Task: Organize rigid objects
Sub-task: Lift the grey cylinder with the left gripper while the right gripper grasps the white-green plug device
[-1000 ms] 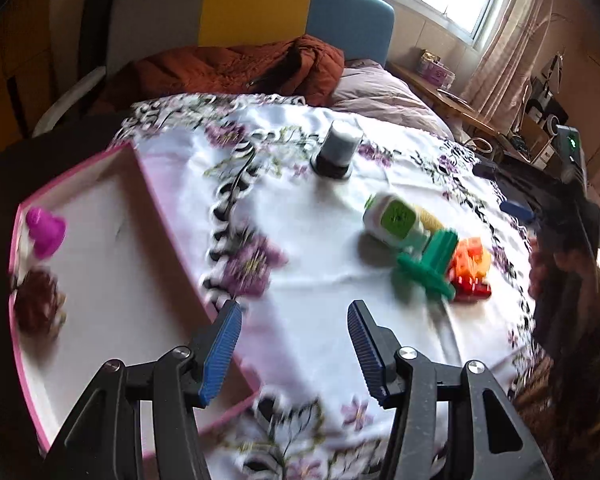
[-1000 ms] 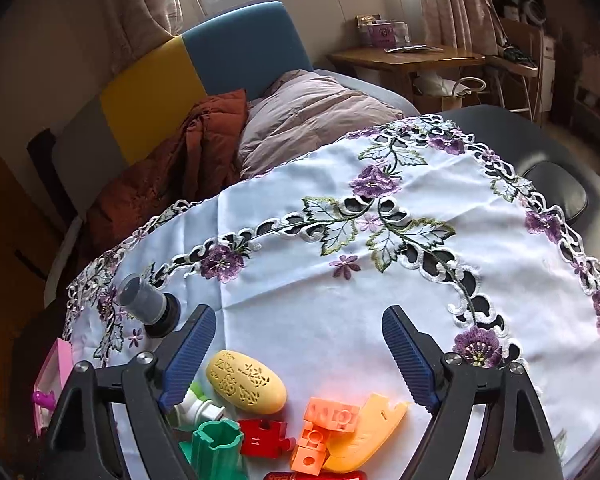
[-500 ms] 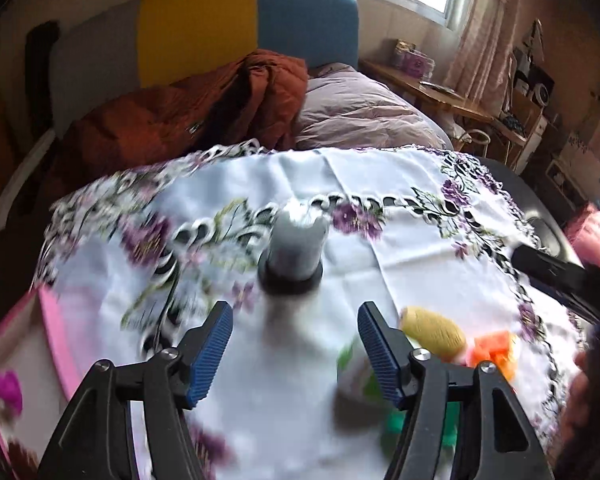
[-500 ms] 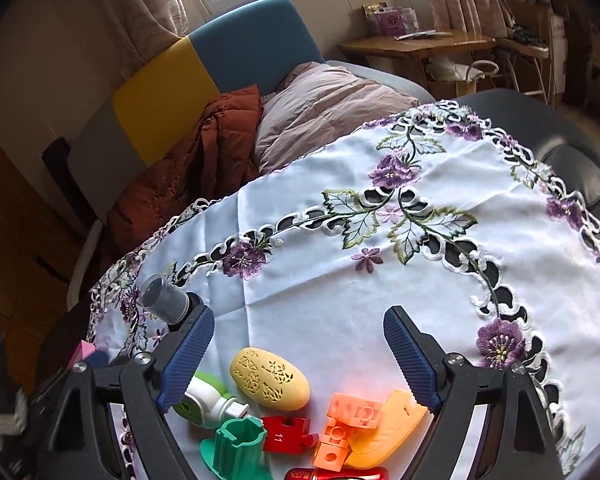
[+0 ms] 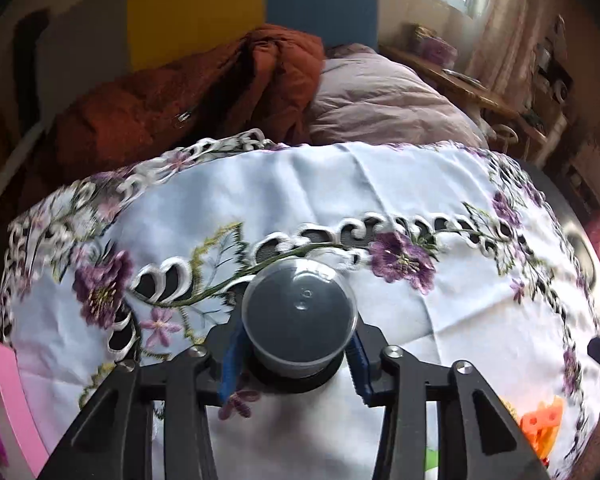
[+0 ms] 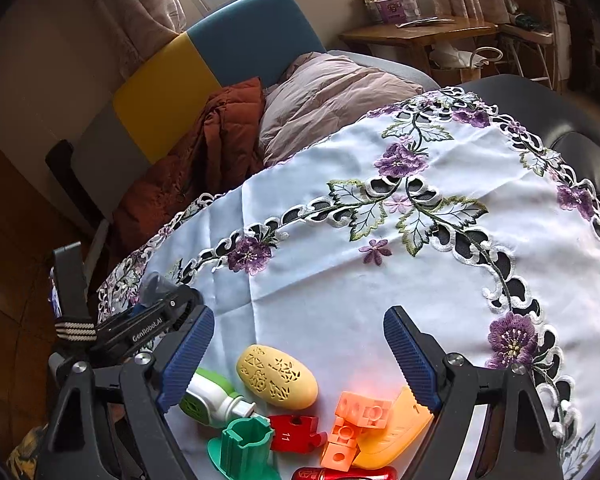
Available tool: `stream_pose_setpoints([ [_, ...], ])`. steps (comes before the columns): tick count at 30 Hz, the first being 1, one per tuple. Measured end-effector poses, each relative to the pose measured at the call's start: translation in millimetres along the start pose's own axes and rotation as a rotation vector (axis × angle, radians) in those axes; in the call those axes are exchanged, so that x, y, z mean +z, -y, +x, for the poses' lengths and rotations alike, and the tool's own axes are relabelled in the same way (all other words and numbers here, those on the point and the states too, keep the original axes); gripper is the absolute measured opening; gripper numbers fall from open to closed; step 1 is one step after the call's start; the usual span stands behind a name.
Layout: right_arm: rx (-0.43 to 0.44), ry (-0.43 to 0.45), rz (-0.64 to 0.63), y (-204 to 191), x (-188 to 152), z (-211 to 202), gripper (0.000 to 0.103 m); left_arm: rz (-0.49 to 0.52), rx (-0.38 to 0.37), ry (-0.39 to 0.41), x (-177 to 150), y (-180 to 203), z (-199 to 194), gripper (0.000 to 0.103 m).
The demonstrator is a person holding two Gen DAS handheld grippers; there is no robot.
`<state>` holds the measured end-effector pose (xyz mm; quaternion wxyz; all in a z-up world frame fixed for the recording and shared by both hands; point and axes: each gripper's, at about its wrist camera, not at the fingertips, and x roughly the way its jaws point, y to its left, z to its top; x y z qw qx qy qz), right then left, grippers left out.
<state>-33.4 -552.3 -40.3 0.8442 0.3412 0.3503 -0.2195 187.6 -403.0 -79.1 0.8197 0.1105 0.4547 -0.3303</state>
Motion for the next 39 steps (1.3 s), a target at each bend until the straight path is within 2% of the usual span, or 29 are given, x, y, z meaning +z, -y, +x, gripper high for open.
stream_pose_setpoints([
  [2,0.001,-0.004,-0.004,-0.3,-0.5,0.8,0.087,-0.014,-0.026,0.032,-6.7,-3.5,-14.0,0.044],
  [4,0.004,-0.007,-0.011,-1.7,-0.8,1.7,0.087,-0.005,-0.007,0.053,-16.8,-4.9,-31.4,0.044],
  [13,0.041,-0.067,-0.113,-21.3,-10.3,12.0,0.087,-0.053,-0.048,0.085,-73.4,-20.0,-109.1,0.044],
  [21,0.066,-0.095,-0.434,-75.6,-42.2,16.6,0.086,-0.054,-0.053,0.128,-116.4,-33.3,-167.5,0.044],
  [26,0.048,-0.128,-0.617,-101.4,-67.0,25.4,0.085,-0.065,-0.063,0.138,-137.2,-43.3,-191.1,0.044],
  [31,0.004,-0.149,-0.713,-112.7,-73.1,35.7,0.085,-0.089,-0.071,0.129,-160.2,-55.3,-204.9,0.044],
  [37,-0.057,-0.212,-0.896,-138.7,-85.9,57.1,0.085,-0.149,-0.064,0.134,-181.6,-75.1,-220.6,0.044],
  [39,-0.111,-0.243,-0.973,-144.1,-94.4,70.4,0.077,-0.174,-0.058,0.141,-187.7,-83.1,-227.7,0.044],
])
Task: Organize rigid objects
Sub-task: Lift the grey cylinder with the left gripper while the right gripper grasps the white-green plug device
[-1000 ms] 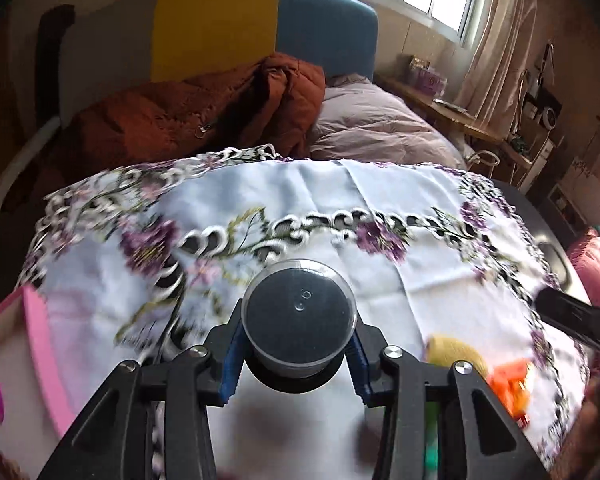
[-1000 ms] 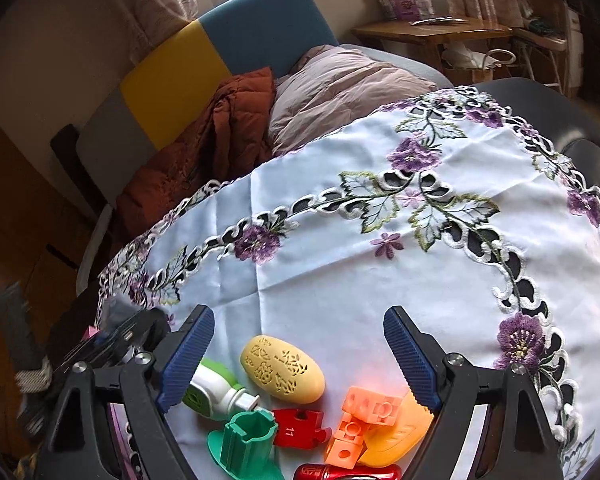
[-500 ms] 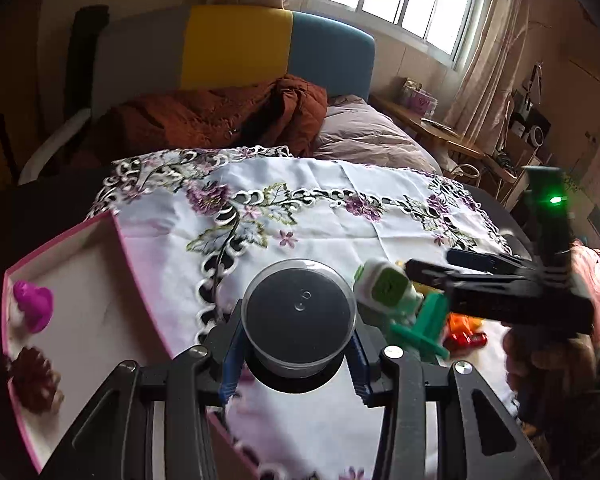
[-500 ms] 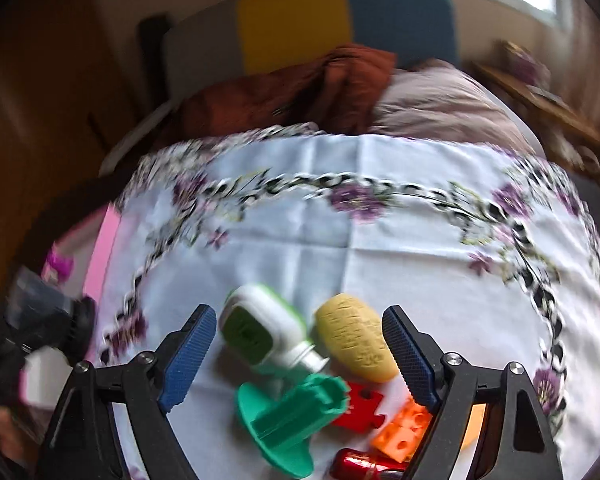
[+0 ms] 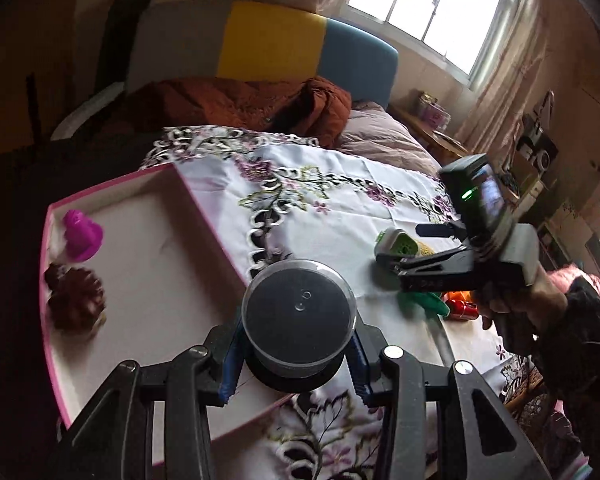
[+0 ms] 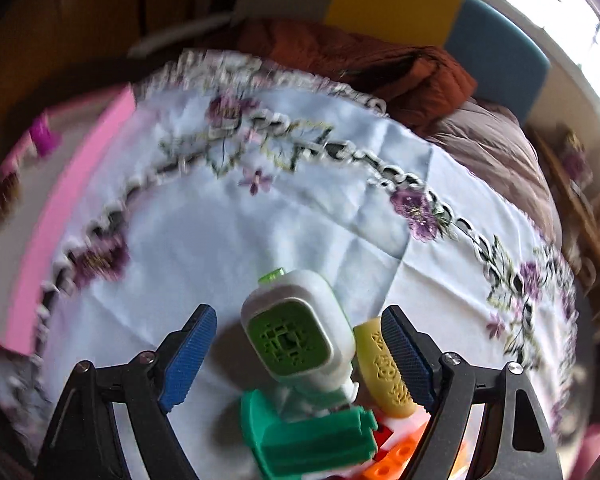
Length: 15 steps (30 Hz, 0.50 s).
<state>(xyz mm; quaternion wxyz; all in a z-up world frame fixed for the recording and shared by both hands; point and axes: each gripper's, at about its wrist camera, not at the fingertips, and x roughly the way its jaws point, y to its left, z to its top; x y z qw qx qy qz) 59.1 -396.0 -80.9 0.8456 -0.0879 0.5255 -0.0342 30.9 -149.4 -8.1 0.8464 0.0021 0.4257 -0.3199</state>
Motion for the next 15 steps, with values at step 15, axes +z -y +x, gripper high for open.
stream_pose_setpoints([
  [15,0.297,-0.039,0.227,-26.8,20.8,-1.2,0.053,-0.146,0.073,0.05,-24.5,-60.2,-42.7,0.044],
])
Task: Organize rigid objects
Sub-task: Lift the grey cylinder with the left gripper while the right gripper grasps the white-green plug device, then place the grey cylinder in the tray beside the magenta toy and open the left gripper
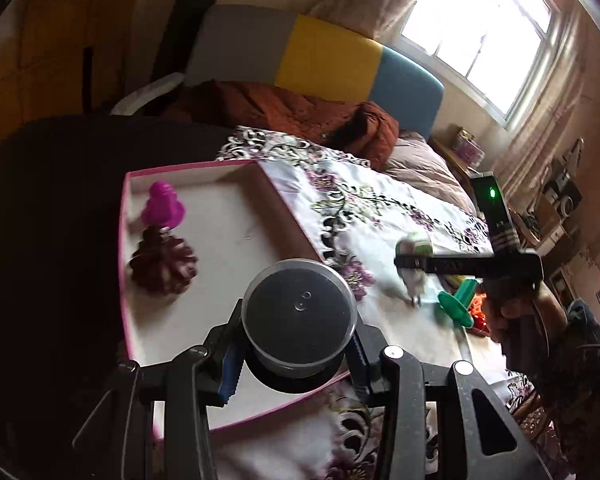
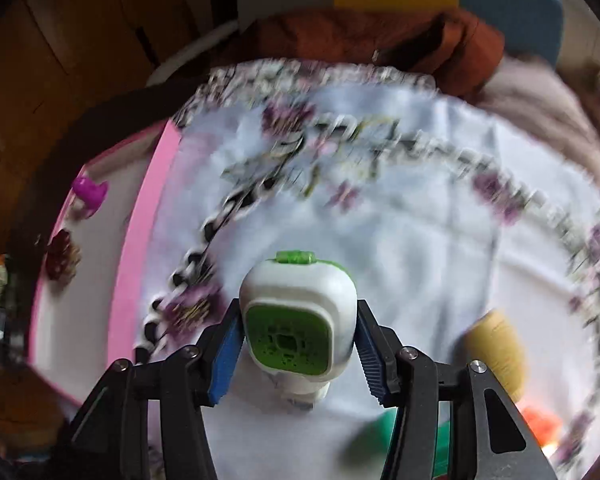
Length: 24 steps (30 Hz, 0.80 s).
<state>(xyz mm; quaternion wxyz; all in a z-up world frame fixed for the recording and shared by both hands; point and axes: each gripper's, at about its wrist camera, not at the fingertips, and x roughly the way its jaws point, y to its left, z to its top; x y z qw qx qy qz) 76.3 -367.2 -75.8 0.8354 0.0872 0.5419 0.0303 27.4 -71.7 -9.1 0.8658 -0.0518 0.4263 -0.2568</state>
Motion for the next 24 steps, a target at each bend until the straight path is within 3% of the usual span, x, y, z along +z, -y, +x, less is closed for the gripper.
stream_pose_setpoints([
  [2,-0.001,-0.031,0.004,-4.6,-11.9,9.7,0.053,-0.012,0.01,-0.003,-3.0,-6.7,-0.7,0.044],
  [7,-0.014,0.011,0.043,4.0,-24.1,13.0,0.052,-0.058,0.026,-0.025,-12.1,-24.1,-0.1,0.044],
  [12,-0.041,0.051,-0.01,-0.1,-32.4,12.7,0.052,-0.067,0.024,-0.023,-7.2,-25.9,2.7,0.044],
  [24,-0.04,0.061,-0.044,4.2,-33.5,13.9,0.052,-0.065,0.054,-0.023,63.3,-32.2,54.9,0.044],
])
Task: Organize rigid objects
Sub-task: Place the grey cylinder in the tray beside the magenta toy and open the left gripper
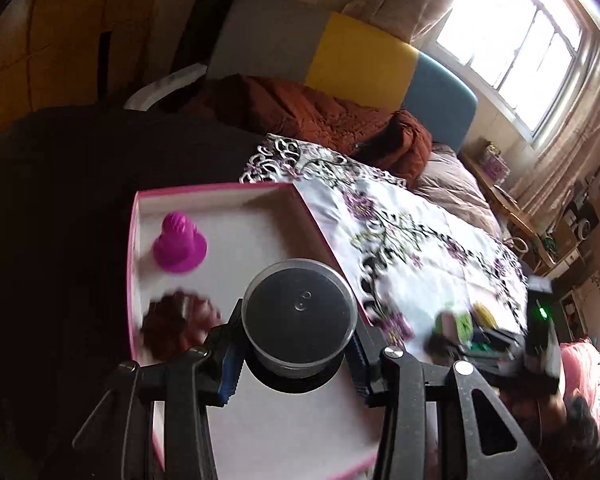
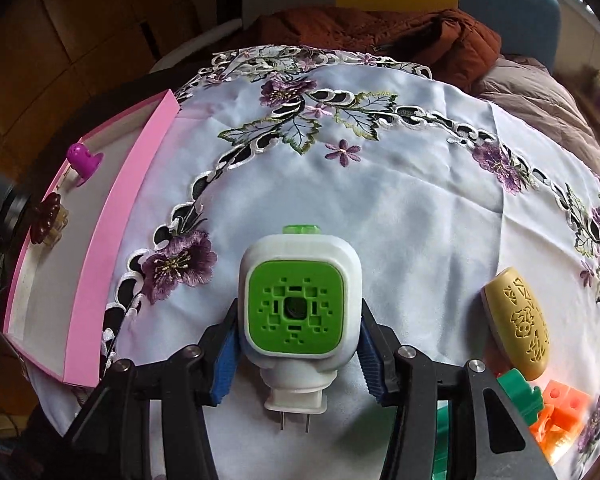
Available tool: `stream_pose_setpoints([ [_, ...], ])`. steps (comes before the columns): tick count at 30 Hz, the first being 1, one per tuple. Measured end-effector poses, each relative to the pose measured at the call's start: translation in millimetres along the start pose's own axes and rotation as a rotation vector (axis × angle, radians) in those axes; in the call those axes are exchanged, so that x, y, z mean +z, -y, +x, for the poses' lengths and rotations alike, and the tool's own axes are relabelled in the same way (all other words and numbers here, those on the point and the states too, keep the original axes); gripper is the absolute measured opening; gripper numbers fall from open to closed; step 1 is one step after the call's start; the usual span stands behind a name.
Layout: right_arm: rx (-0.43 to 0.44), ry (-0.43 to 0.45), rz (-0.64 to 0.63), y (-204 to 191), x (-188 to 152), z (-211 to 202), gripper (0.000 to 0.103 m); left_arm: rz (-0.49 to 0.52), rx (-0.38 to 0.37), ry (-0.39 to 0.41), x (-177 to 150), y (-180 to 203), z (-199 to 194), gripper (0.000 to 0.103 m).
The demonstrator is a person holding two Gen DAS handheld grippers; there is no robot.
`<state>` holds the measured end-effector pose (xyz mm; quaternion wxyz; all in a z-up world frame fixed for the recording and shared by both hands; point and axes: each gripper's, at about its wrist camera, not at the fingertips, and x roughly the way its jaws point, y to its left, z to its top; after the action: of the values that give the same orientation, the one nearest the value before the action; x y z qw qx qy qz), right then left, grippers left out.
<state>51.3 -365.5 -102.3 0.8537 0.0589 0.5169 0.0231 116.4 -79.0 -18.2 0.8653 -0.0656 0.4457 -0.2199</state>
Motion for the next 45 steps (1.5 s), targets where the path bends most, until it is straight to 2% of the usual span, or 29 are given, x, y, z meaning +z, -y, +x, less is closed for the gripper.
stream_pose_setpoints([
  [8,-0.005,-0.003,-0.005,-1.7,-2.0,-2.2,0.052,0.028,0.057,-0.017,26.5,-1.7,40.7,0.044],
  [19,-0.006,-0.003,-0.005,-2.6,-1.8,-1.5,0.052,0.042,0.176,-0.096,44.0,-17.1,102.3,0.044],
  [23,-0.003,-0.003,-0.002,-2.8,-1.7,-1.5,0.052,0.069,0.213,-0.104,44.6,-17.4,111.2,0.047],
  [25,-0.002,-0.003,-0.002,-2.5,-1.8,-1.5,0.052,0.069,0.226,-0.098,44.9,-17.2,109.7,0.053],
  [27,-0.003,-0.004,-0.003,-2.4,-1.9,-1.2,0.052,0.075,0.221,-0.078,45.1,-16.5,102.8,0.069],
  [28,-0.004,-0.004,-0.004,-2.6,-2.0,-1.1,0.052,0.081,0.22,-0.067,44.7,-15.7,98.7,0.07],
  [35,-0.006,-0.001,-0.004,-2.9,-2.4,-1.1,0.052,0.095,0.243,-0.005,36.7,-7.3,62.7,0.071],
  [39,-0.009,0.003,-0.004,-3.4,-2.9,-1.2,0.052,0.141,0.223,0.017,10.6,10.8,35.9,0.071],
  [45,-0.002,0.003,0.012,-1.3,-3.9,-1.4,0.052,0.199,0.168,0.008,-27.5,36.3,10.8,0.071],
])
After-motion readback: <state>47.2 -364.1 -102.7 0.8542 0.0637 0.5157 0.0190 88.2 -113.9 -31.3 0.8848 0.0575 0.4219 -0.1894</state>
